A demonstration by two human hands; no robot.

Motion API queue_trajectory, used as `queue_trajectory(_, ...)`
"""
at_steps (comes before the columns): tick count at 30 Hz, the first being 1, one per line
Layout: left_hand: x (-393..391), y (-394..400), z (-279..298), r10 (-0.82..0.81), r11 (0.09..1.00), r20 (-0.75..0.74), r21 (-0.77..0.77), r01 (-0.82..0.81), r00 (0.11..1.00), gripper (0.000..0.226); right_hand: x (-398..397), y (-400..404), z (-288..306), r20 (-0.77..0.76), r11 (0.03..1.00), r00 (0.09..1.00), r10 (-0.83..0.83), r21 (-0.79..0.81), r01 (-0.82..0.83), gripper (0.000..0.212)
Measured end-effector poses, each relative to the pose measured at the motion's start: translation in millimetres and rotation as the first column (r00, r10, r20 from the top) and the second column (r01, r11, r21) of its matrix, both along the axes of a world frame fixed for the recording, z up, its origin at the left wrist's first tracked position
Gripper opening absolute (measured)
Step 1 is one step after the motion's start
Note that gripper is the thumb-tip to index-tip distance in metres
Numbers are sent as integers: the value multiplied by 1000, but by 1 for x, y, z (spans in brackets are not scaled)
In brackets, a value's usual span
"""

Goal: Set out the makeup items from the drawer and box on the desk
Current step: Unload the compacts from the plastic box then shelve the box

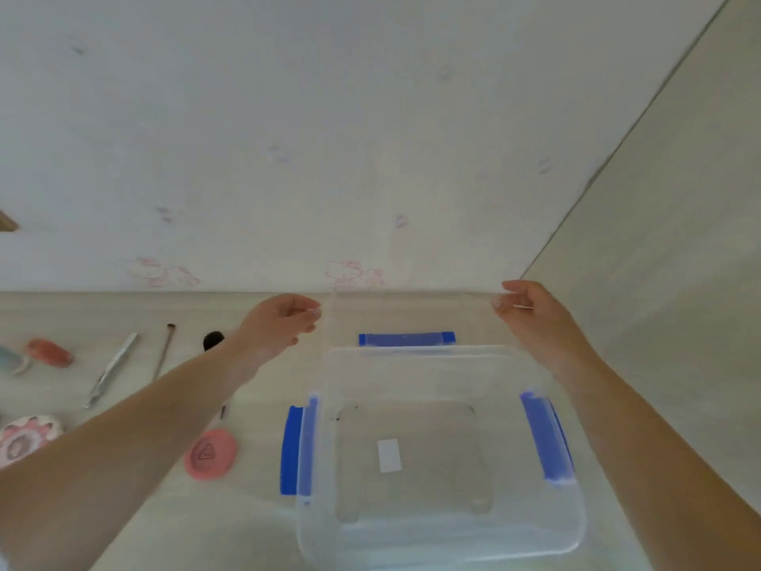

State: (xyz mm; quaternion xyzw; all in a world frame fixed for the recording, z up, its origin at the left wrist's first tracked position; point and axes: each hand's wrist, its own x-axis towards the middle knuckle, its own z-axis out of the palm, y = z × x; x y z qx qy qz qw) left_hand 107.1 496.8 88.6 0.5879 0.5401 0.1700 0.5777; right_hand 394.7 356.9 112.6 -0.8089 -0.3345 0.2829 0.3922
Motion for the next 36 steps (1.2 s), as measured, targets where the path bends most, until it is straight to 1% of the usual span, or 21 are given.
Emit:
queue_trajectory(2,12,6,-11,-8,998,-69,-64,4,998,13,23,9,-15,-42,995,999,26,-96,-30,39)
queue_trajectory(4,20,7,-22,-11,993,-122,-122,-4,992,28,38,16,-30,-86,983,995,48,-175,-63,42)
queue_trajectory(7,31,8,-33,11,985,-182,-166,-42,983,46,53,21,-52,-152,949,985,86,-287,-127,44)
queue_trajectory(9,37,11,-39,20,978,-209,-200,-63,978,53,60,22,-66,-217,923,971,101,-345,-173,46)
queue_trajectory(11,42,14,-44,1,971,-227,-231,-55,974,54,61,24,-77,-245,906,964,107,-376,-196,48)
queue_trajectory(13,48,17,-49,33,968,-234,-233,-89,972,54,62,30,-88,-239,897,965,110,-394,-200,50)
queue_trajectory(16,57,19,-55,75,965,-287,-222,-142,955,59,58,35,-97,-247,870,960,133,-435,-233,55)
queue_trajectory(20,58,23,-60,75,955,-328,-247,-162,942,60,55,37,-99,-232,872,966,113,-443,-208,53)
queue_trajectory(23,56,23,-60,68,957,-315,-249,-152,947,53,53,34,-94,-231,889,969,84,-422,-178,51)
queue_trajectory(26,53,21,-51,66,961,-257,-244,-130,964,31,52,28,-79,-205,925,978,30,-364,-104,47)
queue_trajectory(27,52,20,-49,60,963,-225,-242,-115,972,29,52,25,-76,-204,943,979,6,-325,-73,45)
queue_trajectory(30,48,13,-35,81,978,-122,-180,-103,989,47,50,16,-57,-202,991,978,-42,-136,15,39)
queue_trajectory(34,36,4,-16,107,988,25,-118,-104,994,63,45,-2,-34,-233,994,968,-97,25,105,42)
queue_trajectory(36,26,-1,-5,111,992,63,-63,-107,992,69,40,-12,-21,-251,987,963,-96,105,125,42)
